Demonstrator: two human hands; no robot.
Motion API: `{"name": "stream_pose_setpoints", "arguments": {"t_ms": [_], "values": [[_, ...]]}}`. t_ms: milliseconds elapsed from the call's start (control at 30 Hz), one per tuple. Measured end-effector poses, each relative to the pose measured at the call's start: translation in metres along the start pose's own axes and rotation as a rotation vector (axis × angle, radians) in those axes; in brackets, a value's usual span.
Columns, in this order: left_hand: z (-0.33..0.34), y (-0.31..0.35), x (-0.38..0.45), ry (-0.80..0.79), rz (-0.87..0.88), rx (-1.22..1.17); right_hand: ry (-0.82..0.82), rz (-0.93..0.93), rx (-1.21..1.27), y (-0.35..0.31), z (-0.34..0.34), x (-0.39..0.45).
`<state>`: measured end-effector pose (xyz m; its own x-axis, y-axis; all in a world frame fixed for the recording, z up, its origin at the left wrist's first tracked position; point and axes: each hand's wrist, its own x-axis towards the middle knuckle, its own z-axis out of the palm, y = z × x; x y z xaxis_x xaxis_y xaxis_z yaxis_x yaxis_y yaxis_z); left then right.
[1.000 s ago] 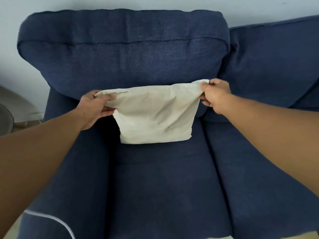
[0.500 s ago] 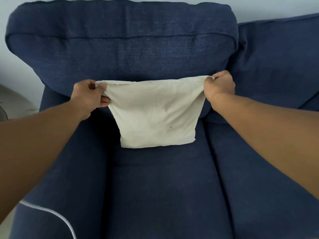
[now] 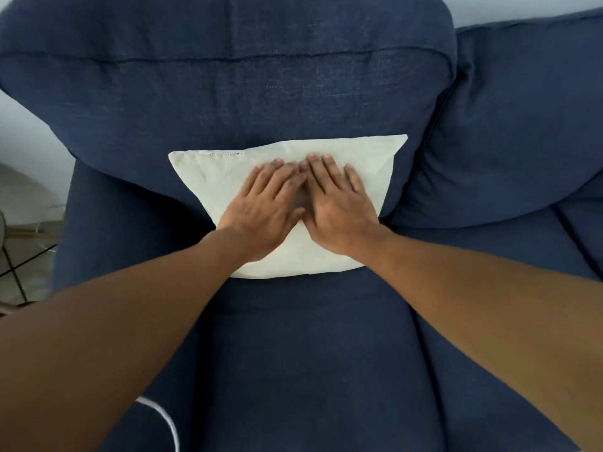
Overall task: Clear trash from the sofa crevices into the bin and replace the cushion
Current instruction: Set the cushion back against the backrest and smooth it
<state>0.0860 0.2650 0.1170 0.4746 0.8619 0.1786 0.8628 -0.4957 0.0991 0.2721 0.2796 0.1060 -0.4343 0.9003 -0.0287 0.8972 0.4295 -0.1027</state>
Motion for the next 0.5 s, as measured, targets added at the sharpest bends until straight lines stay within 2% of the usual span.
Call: {"name": "stream_pose_setpoints", "arguments": {"t_ms": [67,133,367,500], "values": [[0.007,-0.006,0.003,-0.135,-0.056,0.159,-0.035,0.003,-0.012,0.01,-0.003,0.01],[0.012,-0.015,0.009,-0.177,-0.099,0.234,-0.06,-0.014,-0.028,0.024,-0.009,0.019],[0.013,-0.039,0.023,-0.203,-0.106,0.346,-0.089,-0.042,-0.134,0.059,-0.013,0.02],[0.013,-0.049,0.021,-0.172,-0.184,0.369,-0.104,-0.021,-0.168,0.075,-0.017,0.02]]}}
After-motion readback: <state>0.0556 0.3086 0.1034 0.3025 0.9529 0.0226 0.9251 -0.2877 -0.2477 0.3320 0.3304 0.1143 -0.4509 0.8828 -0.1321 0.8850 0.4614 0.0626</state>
